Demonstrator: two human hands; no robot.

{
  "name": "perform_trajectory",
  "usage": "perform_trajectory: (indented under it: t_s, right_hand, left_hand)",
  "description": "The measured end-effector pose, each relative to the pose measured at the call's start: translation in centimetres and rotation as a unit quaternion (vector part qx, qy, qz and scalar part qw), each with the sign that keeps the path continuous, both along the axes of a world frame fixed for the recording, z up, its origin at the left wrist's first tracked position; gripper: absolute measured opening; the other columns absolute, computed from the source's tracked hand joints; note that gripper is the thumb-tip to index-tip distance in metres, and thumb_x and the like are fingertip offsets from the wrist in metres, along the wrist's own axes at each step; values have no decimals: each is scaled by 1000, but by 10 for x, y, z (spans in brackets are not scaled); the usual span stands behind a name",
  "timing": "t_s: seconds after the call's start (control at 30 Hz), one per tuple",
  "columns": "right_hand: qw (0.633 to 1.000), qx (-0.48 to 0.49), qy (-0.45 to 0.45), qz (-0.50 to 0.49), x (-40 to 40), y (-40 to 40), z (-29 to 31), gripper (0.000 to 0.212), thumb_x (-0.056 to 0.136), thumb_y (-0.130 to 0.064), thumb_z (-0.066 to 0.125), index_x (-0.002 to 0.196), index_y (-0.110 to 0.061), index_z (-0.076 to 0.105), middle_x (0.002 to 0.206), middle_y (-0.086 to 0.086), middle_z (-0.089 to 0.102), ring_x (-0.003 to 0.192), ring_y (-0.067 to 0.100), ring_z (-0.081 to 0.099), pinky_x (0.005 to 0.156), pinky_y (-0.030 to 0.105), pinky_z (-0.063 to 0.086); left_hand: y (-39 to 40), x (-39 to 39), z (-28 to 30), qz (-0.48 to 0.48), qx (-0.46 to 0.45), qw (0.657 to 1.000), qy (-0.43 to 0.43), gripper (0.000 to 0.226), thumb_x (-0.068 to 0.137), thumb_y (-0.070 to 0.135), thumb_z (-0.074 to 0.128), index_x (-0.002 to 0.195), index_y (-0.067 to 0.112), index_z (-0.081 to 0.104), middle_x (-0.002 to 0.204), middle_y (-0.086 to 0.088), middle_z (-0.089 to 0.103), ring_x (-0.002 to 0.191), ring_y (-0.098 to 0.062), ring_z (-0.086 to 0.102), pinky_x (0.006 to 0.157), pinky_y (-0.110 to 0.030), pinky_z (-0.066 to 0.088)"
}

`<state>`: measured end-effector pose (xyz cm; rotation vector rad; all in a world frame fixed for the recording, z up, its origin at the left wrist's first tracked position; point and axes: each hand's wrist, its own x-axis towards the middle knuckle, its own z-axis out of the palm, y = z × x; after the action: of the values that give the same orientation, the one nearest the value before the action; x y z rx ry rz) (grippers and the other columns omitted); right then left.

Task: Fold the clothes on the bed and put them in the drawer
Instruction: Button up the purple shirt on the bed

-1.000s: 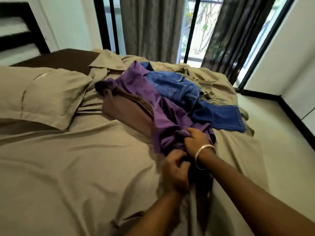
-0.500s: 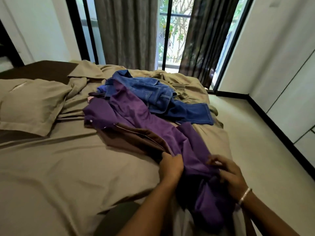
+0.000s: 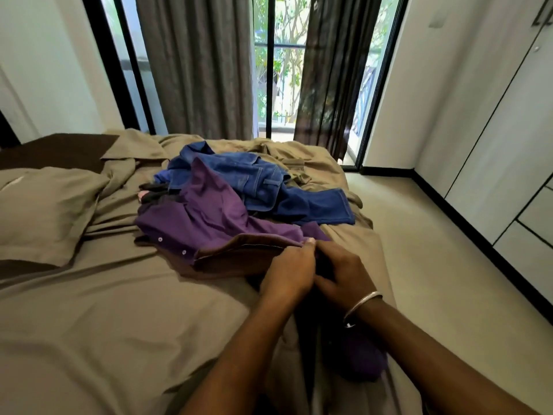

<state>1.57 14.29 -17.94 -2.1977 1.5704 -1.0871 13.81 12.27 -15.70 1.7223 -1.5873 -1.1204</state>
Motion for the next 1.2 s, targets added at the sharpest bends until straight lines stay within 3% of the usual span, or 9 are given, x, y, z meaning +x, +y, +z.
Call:
perform_trajectory:
  t_s: [0.13, 0.23, 0.37, 0.5, 0.6, 0.73, 0.9, 1.07, 1.2]
  right_hand:
    - [995, -50, 38, 76, -4, -7, 57, 33, 87, -30, 57, 118, -25, 66, 95, -7, 69, 79, 3, 59, 72, 17, 47]
    - [986, -150, 11, 78, -5, -14, 93, 21, 85, -12, 62, 104, -16, 71, 91, -2, 72, 82, 1, 62, 77, 12, 45]
    - [972, -204, -42, 109, -2, -24, 140, 17, 88, -16, 62, 103, -18, 70, 89, -6, 69, 82, 8, 64, 76, 25, 50]
    - [956, -248, -121, 104, -3, -32, 186, 11, 90, -22, 63, 98, -17, 69, 85, -7, 68, 78, 4, 62, 73, 28, 51]
    - [950, -283, -102, 83, -8, -35, 223, 15, 90, -31, 67, 89, -17, 70, 77, -8, 67, 72, 2, 61, 68, 20, 47]
    - [940, -331, 45, 63, -26, -41, 267, 19, 93, -28, 61, 89, -11, 65, 77, 1, 65, 68, 16, 61, 64, 32, 48]
    - [871, -214, 429, -108, -75, -54, 318, 21, 97, -31, 47, 100, -16, 61, 102, 6, 57, 86, 34, 64, 63, 33, 42]
    - [858, -130, 496, 26, -100, -44, 343, 40, 92, -18, 59, 128, -33, 56, 100, 2, 59, 90, 23, 59, 69, 27, 36]
    - [891, -132, 428, 74, -103, -29, 367, 28, 78, -3, 55, 91, -19, 74, 88, 1, 67, 79, 17, 61, 70, 27, 43]
  left_hand:
    - [15, 41, 15, 47, -295, 945, 133, 35, 94, 55, 51, 80, 37, 77, 74, 12, 73, 72, -5, 67, 67, -34, 53]
    - [-7, 80, 4, 36, -376, 924, 65, 23, 82, 32, 59, 103, 36, 68, 101, 16, 68, 92, 0, 62, 87, -35, 53]
    - [-43, 122, 3, 4, -366, 925, -102, 64, 78, 30, 70, 138, 29, 48, 130, 2, 52, 118, -19, 52, 97, -40, 46]
    - [-57, 143, 41, -26, -356, 932, -65, 60, 84, 26, 78, 136, 40, 49, 123, 22, 58, 106, 8, 56, 87, -13, 46]
    - [-65, 145, 74, -86, -337, 937, -38, 28, 87, 20, 75, 111, 33, 70, 118, 19, 67, 109, 5, 61, 93, -23, 50]
    - [-71, 139, 123, -100, -310, 942, -80, 6, 88, 26, 75, 87, 32, 76, 84, 13, 74, 78, 4, 65, 74, -27, 50]
    - [-66, 144, 234, -120, -432, 862, -235, 40, 82, 17, 71, 114, 35, 56, 70, -2, 66, 62, -16, 60, 63, -32, 50]
    - [-39, 114, 331, -220, -347, 852, -324, 32, 90, 8, 56, 88, 32, 77, 82, 14, 66, 72, -6, 59, 70, -23, 48]
    - [-29, 112, 367, -267, -249, 907, -209, 49, 71, 6, 44, 99, 24, 81, 83, -22, 66, 72, -35, 50, 69, -38, 45]
